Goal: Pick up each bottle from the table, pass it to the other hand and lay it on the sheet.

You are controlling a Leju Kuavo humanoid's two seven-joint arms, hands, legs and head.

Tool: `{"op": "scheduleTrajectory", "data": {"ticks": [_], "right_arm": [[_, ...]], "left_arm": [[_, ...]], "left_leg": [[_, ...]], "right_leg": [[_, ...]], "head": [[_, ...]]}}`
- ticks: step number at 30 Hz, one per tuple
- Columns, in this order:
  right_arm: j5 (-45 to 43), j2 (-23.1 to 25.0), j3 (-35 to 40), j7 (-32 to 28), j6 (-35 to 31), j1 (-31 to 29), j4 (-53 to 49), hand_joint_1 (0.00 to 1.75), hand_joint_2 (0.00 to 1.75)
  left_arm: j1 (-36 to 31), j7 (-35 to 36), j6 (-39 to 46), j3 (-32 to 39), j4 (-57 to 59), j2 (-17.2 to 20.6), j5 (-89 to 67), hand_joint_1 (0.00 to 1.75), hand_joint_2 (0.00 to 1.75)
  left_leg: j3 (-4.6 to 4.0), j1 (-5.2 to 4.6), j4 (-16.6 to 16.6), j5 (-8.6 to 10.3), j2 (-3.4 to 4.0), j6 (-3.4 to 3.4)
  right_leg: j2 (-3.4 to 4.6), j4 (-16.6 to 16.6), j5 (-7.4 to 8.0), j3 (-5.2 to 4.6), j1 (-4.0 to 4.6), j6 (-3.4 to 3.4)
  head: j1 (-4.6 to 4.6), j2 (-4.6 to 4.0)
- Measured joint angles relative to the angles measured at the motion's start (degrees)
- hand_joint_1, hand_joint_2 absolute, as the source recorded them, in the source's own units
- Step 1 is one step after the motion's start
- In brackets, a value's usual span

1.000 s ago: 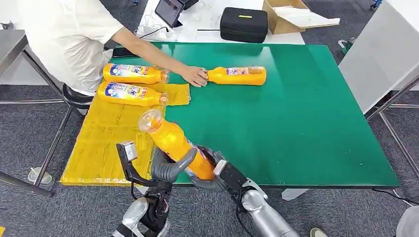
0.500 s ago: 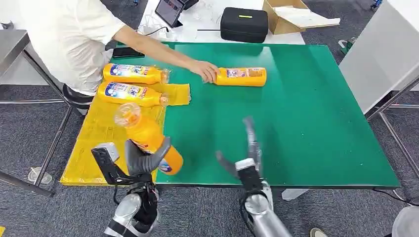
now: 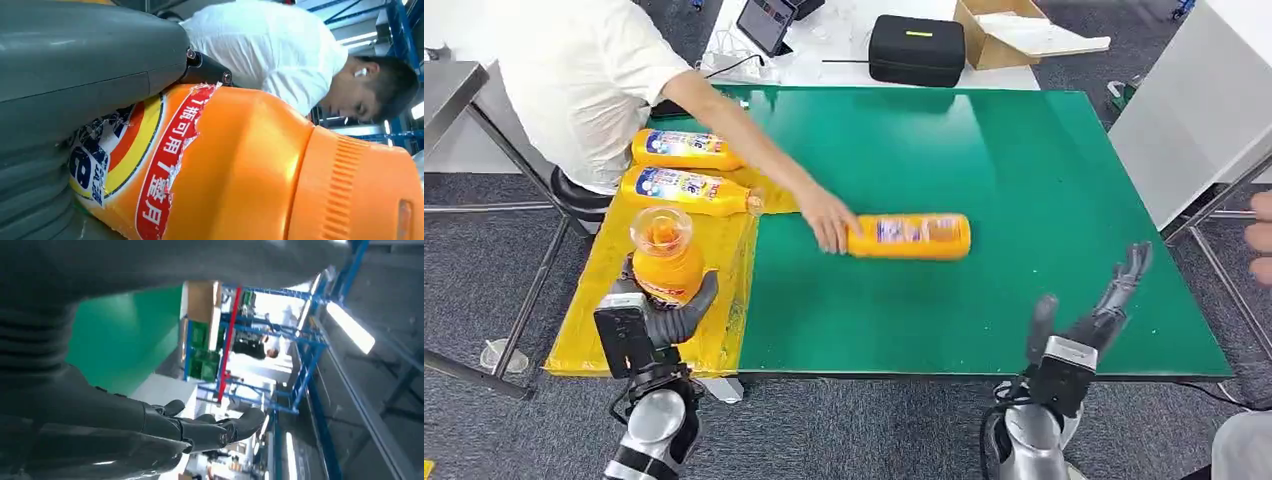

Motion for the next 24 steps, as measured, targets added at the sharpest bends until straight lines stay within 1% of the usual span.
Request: {"op": "scheduleTrajectory", "data": {"ticks": [1, 4, 6, 7, 10, 13, 15, 18, 24], "right_arm": [[0.61, 0.09, -0.44, 0.0, 0.0, -0.01, -0.26, 0.0, 1.75], [1.22, 0.17, -0.87, 0.0, 0.0, -0.03, -0.41, 0.0, 1.75], [0.37, -0.02, -0.13, 0.0, 0.02, -0.19, -0.24, 0.0, 1.75], [0.04, -0.13, 0.64, 0.0, 0.13, -0.37, 0.02, 0.0, 1.75], [-0.88, -0.37, 3.41, 0.0, 1.23, -1.03, 1.82, 0.0, 1.75], [-1.07, -0.42, 5.64, 0.0, 3.3, -1.79, 4.2, 0.0, 1.75], [0.13, -0.2, 5.84, 0.0, 5.47, -2.12, 5.56, 0.0, 1.75], [-2.55, -0.37, 5.88, 0.0, 5.16, -2.15, 7.41, 0.0, 1.75], [-4.13, -1.07, 5.75, 0.0, 6.38, -2.09, 9.71, 0.0, 1.75]], "left_arm": [[0.03, 1.23, 0.0, 0.22, 0.0, 0.09, -2.98, 1.75, 1.75], [-0.23, 6.78, 0.0, 2.19, 1.14, 0.15, -24.87, 1.75, 1.75], [-1.89, 11.4, -0.04, 3.74, 4.91, 0.55, -41.57, 1.75, 1.75], [-3.05, 13.67, -0.13, 3.87, 6.96, 0.9, -45.14, 1.75, 1.75], [-6.98, 18.73, -2.98, 3.91, 15.29, 1.97, -48.61, 1.75, 1.75], [-10.27, 20.92, -6.74, 3.45, 23.25, 2.91, -51.67, 1.75, 1.75], [-12.04, 21.53, -9.35, 3.08, 28.03, 3.26, -53.58, 1.75, 1.75], [-15.39, 22.01, -12.43, 1.68, 34.83, 3.37, -55.73, 1.75, 1.75], [-20.09, 23.65, -16.96, -0.79, 42.45, 3.34, -57.37, 1.75, 1.75]], "left_leg": [[0.0, 0.0, 0.0, 0.0, 0.01, 0.0], [0.0, -0.01, 0.0, 0.01, 0.0, 0.0], [0.0, -0.01, 0.0, 0.01, -0.02, 0.01], [0.0, -0.01, 0.0, 0.01, -0.01, 0.01], [0.04, 0.01, 0.0, 0.04, 0.02, -0.02], [0.04, 0.02, 0.0, 0.07, 0.02, -0.02], [0.05, 0.02, 0.0, 0.08, 0.03, -0.03], [0.02, 0.0, 0.0, 0.08, -0.11, -0.02], [0.1, -0.03, 0.0, 0.05, -0.07, -0.02]], "right_leg": [[0.0, 0.0, 0.0, 0.0, 0.0, 0.0], [0.0, 0.0, 0.0, 0.01, -0.01, 0.0], [-0.01, 0.0, 0.0, 0.03, -0.01, 0.0], [-0.01, 0.0, 0.01, 0.03, -0.01, 0.0], [0.0, 0.0, 0.03, 0.02, 0.01, -0.02], [0.0, 0.02, 0.03, 0.02, 0.02, -0.02], [0.01, 0.02, 0.03, 0.02, 0.01, -0.02], [-0.06, 0.02, 0.01, 0.05, -0.01, -0.01], [-0.04, 0.01, 0.01, 0.11, -0.05, -0.01]], "head": [[0.0, 0.0], [0.0, 0.0], [0.02, 0.0], [0.02, 0.0], [0.0, 0.0], [0.0, 0.0], [0.0, 0.0], [0.0, 0.0], [0.0, 0.0]]}}
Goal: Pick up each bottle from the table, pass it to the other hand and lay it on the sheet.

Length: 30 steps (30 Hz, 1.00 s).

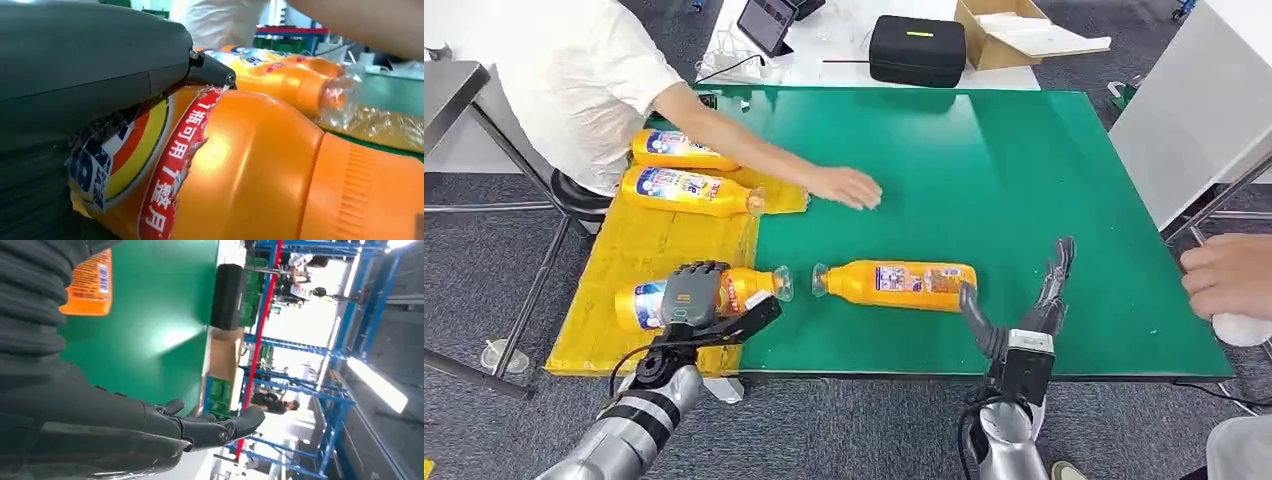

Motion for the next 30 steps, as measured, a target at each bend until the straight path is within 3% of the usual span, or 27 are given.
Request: {"op": "scheduleTrajectory", "data": {"ticks": [3, 4, 5, 6, 14, 21, 30], "right_arm": [[-0.02, -0.17, 0.0, 0.02, 0.13, -0.01, 0.72, 0.0, 1.75], [-0.02, -0.22, 0.0, 0.0, 0.13, -0.02, 0.92, 0.0, 1.75], [-0.04, -0.28, 0.0, 0.0, 0.13, -0.02, 1.11, 0.0, 1.75], [-0.02, -0.33, -0.02, 0.0, 0.13, -0.02, 1.25, 0.0, 1.75], [-0.26, -0.44, -0.04, 0.0, 0.94, -0.11, 2.53, 0.0, 1.75], [-0.37, -0.5, -0.24, 0.0, 1.16, -0.26, 3.43, 0.0, 1.75], [-0.33, -0.44, 0.22, 0.0, 0.39, -1.04, 4.33, 0.0, 1.75]], "left_arm": [[-0.98, 0.09, -0.57, -0.28, 1.66, -0.02, 0.2, 1.75, 1.75], [-1.2, 0.13, -0.65, -0.28, 2.11, -0.02, 0.2, 1.48, 1.75], [-1.41, 0.15, -0.7, -0.3, 2.51, -0.04, 0.22, 0.51, 1.75], [-1.55, 0.17, -0.72, -0.3, 2.73, -0.04, 0.22, 0.02, 1.75], [-3.78, 0.16, -7.71, -1.22, 4.22, -0.04, -0.02, 0.0, 1.75], [-4.27, -12.37, -15.19, -1.03, 3.76, -0.07, 8.72, 0.0, 1.75], [-3.65, -13.92, -13.47, -1.73, 2.03, -0.37, 9.79, 0.0, 1.75]], "left_leg": [[0.17, 0.02, -0.01, 0.0, -0.01, 0.0], [0.2, 0.03, -0.02, 0.0, -0.01, -0.01], [0.22, 0.03, -0.02, 0.01, -0.01, -0.01], [0.23, 0.03, -0.02, 0.03, -0.01, -0.02], [0.41, 0.02, -0.02, 0.09, -0.04, -0.02], [0.42, 0.01, -0.02, 0.1, -0.05, -0.01], [0.34, 0.02, -0.02, 0.09, 0.0, -0.02]], "right_leg": [[-0.01, 0.0, -0.02, 0.17, 0.03, -0.01], [0.0, 0.0, -0.02, 0.19, 0.04, -0.01], [0.0, 0.01, -0.01, 0.2, 0.05, -0.02], [0.0, 0.01, 0.0, 0.21, 0.05, -0.03], [-0.02, 0.02, 0.01, 0.46, 0.04, -0.03], [-0.02, 0.02, 0.01, 0.45, 0.03, -0.01], [0.0, 0.02, 0.01, 0.32, 0.04, -0.02]], "head": [[0.0, 0.0], [0.0, 0.0], [-0.02, 0.0], [0.0, 0.0], [0.0, 0.02], [0.02, 0.02], [-0.02, 0.0]]}}
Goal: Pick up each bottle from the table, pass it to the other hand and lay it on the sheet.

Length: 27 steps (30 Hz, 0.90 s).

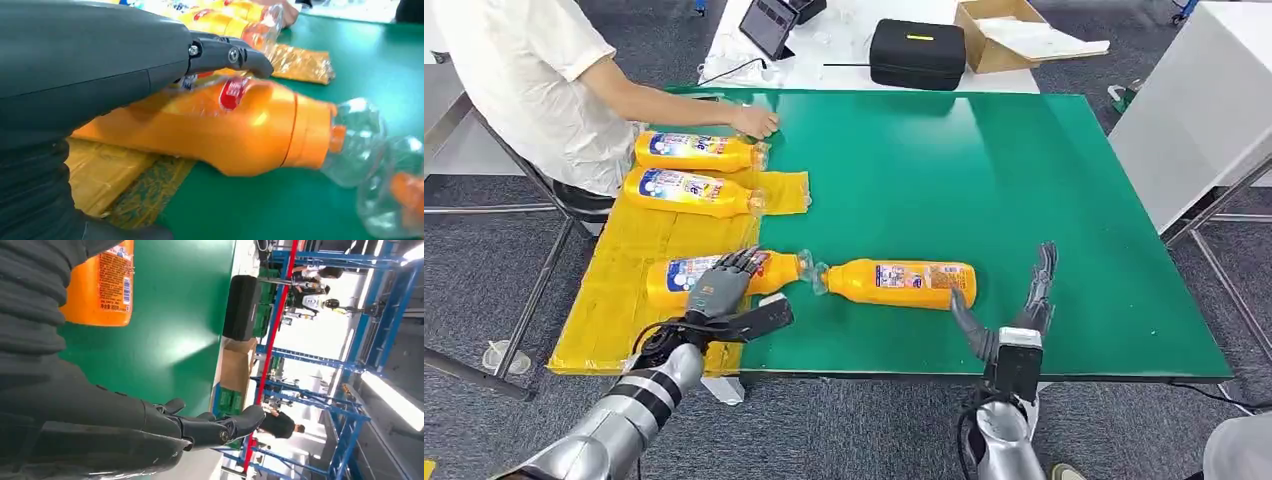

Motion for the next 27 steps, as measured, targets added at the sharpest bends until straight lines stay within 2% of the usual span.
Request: {"op": "scheduleTrajectory", "data": {"ticks": [2, 7, 10, 13, 18, 22, 27], "right_arm": [[0.11, 0.0, 0.07, 0.0, -0.33, 0.01, 0.13, 0.0, 1.75], [3.74, -0.54, 1.09, 0.0, -5.24, 0.12, 0.22, 0.0, 1.75], [16.2, -0.92, 1.05, 0.0, -6.32, 0.52, 0.22, 0.0, 1.75], [32.77, -0.98, -0.7, 0.0, -6.41, 0.45, 0.37, 0.0, 1.75], [45.76, -1.4, -3.57, 0.0, -6.45, -0.71, 1.53, 0.0, 1.75], [52.64, -2.21, -5.2, 0.02, -6.45, -3.86, 6.61, 0.0, 1.75], [53.59, -5.23, -4.61, 3.68, -5.53, -12.88, 23.66, 0.0, 1.75]], "left_arm": [[0.48, -0.2, 0.7, -0.02, -0.4, -0.15, 0.27, 0.0, 1.75], [4.98, -2.12, 8.78, -1.66, -6.94, -0.96, 6.44, 0.0, 1.75], [8.9, -1.73, 14.96, -5.01, -14.44, -1.07, 8.39, 0.0, 1.75], [12.07, 0.21, 19.87, -8.65, -22.3, -0.85, 7.57, 0.0, 1.75], [14.65, 1.88, 22.65, -12.26, -29.4, -0.63, 7.48, 0.0, 1.75], [15.05, 1.53, 22.03, -14.1, -31.61, -0.63, 10.08, 0.0, 1.75], [15.94, -1.14, 17.94, -15.93, -33.27, -0.94, 16.14, 0.0, 1.75]], "left_leg": [[-0.05, 0.0, 0.0, 0.0, 0.0, 0.0], [-0.19, -0.01, 0.02, -0.03, 0.01, 0.0], [-0.27, -0.01, 0.02, -0.07, 0.0, 0.02], [-0.34, -0.01, 0.02, -0.11, -0.01, 0.0], [-0.36, -0.01, 0.02, -0.11, 0.0, 0.0], [-0.37, -0.01, 0.02, -0.07, 0.01, 0.03], [-0.36, -0.02, 0.04, 0.0, 0.02, 0.1]], "right_leg": [[0.0, 0.0, 0.0, -0.06, 0.0, 0.0], [0.01, 0.0, 0.0, -0.19, -0.02, 0.01], [0.0, 0.0, -0.02, -0.26, -0.02, 0.02], [-0.01, 0.0, -0.03, -0.32, -0.01, 0.02], [0.0, 0.0, -0.03, -0.33, -0.01, 0.02], [0.0, 0.0, 0.0, -0.32, -0.01, 0.03], [0.0, 0.0, 0.04, -0.32, -0.03, 0.05]], "head": [[0.0, 0.0], [0.02, 0.0], [0.02, 0.0], [0.02, 0.0], [0.02, 0.0], [0.0, 0.0], [0.02, 0.0]]}}
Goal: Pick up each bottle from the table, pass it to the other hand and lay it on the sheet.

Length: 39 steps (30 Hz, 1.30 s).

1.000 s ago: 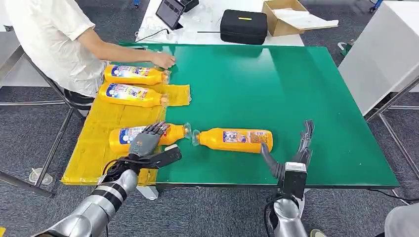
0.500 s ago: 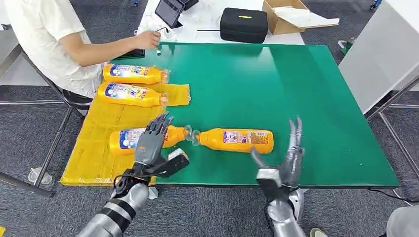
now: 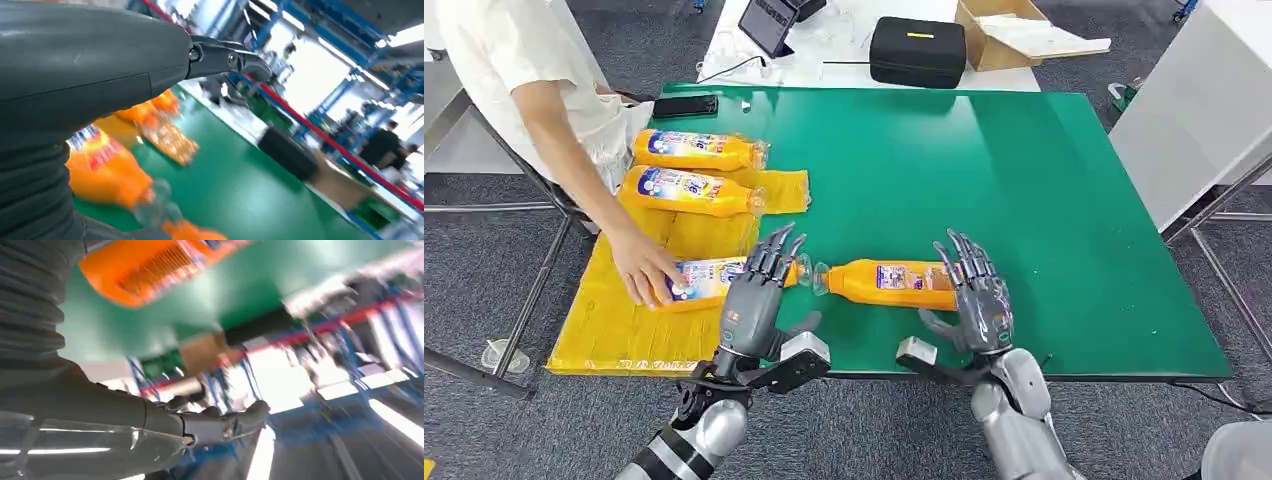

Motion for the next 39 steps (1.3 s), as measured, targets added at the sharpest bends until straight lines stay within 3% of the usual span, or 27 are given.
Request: {"op": "scheduleTrajectory", "data": {"ticks": [6, 16, 17, 25, 30, 33, 37, 39], "right_arm": [[-0.41, -2.97, 4.19, 5.75, 6.73, -6.37, 12.46, 0.0, 1.75], [-0.28, -4.26, 8.52, 9.67, 10.24, -10.87, 20.27, 0.0, 1.75], [-0.28, -4.3, 8.85, 9.94, 10.77, -11.21, 20.75, 1.71, 1.75], [3.41, -5.94, 12.71, 16.75, 17.91, -15.13, 24.16, 1.75, 1.75], [6.04, -7.32, 16.87, 25.79, 29.23, -20.12, 26.76, 1.75, 1.75], [6.21, -7.65, 18.29, 29.0, 33.31, -22.21, 27.92, 1.75, 1.75], [3.67, -7.76, 19.03, 28.4, 35.49, -23.4, 28.71, 1.75, 1.75], [-2.59, -8.06, 17.97, 22.15, 39.12, -23.41, 28.73, 1.75, 1.75]], "left_arm": [[0.48, -0.37, -1.13, -1.59, -0.98, -1.31, 2.53, 0.0, 1.75], [0.31, -0.72, -2.05, -2.9, -1.31, -2.84, 4.48, 0.0, 1.75], [0.25, -0.83, -2.2, -3.1, -1.31, -2.84, 4.65, 0.0, 1.75], [-0.55, -1.92, -2.75, -3.96, -1.42, -2.82, 7.81, 0.0, 1.75], [-1.19, -2.21, -4.35, -4.26, -1.9, -2.82, 11.01, 0.0, 1.75], [-1.65, -2.47, -4.17, -4.35, -1.88, -3.1, 11.97, 0.0, 1.75], [-2.23, -3.02, -4.19, -4.5, -1.59, -3.48, 13.07, 0.0, 1.75], [-2.26, -4.34, -4.34, -4.5, -1.59, -3.56, 15.07, 0.0, 1.75]], "left_leg": [[-0.02, 0.0, 0.01, -0.01, -0.01, 0.0], [-0.02, 0.0, 0.0, -0.02, 0.02, 0.0], [-0.02, 0.0, 0.0, -0.02, 0.02, 0.0], [0.29, 0.0, 0.01, -0.07, 0.14, -0.04], [0.85, 0.0, 0.0, -0.17, 0.36, -0.06], [0.99, 0.0, 0.0, -0.1, 0.07, 0.02], [0.98, -0.01, -0.01, 0.0, 0.04, 0.08], [1.0, -0.04, 0.01, 0.01, 0.06, 0.08]], "right_leg": [[0.0, 0.0, 0.0, -0.01, 0.0, 0.0], [0.01, 0.0, -0.01, -0.04, 0.01, 0.0], [0.01, 0.0, -0.01, -0.04, 0.01, 0.0], [0.06, -0.01, 0.02, 0.16, 0.0, -0.02], [0.31, -0.06, 0.01, 0.55, 0.01, -0.04], [0.15, -0.08, -0.06, 0.31, 0.02, 0.0], [0.13, -0.08, 0.04, 0.88, -0.01, 0.07], [0.14, -0.09, 0.05, 0.88, -0.03, 0.08]], "head": [[0.0, 0.0], [0.0, 0.0], [0.0, 0.0], [0.0, 0.0], [0.0, 0.0], [0.0, 0.0], [0.0, 0.0], [-0.02, 0.02]]}}
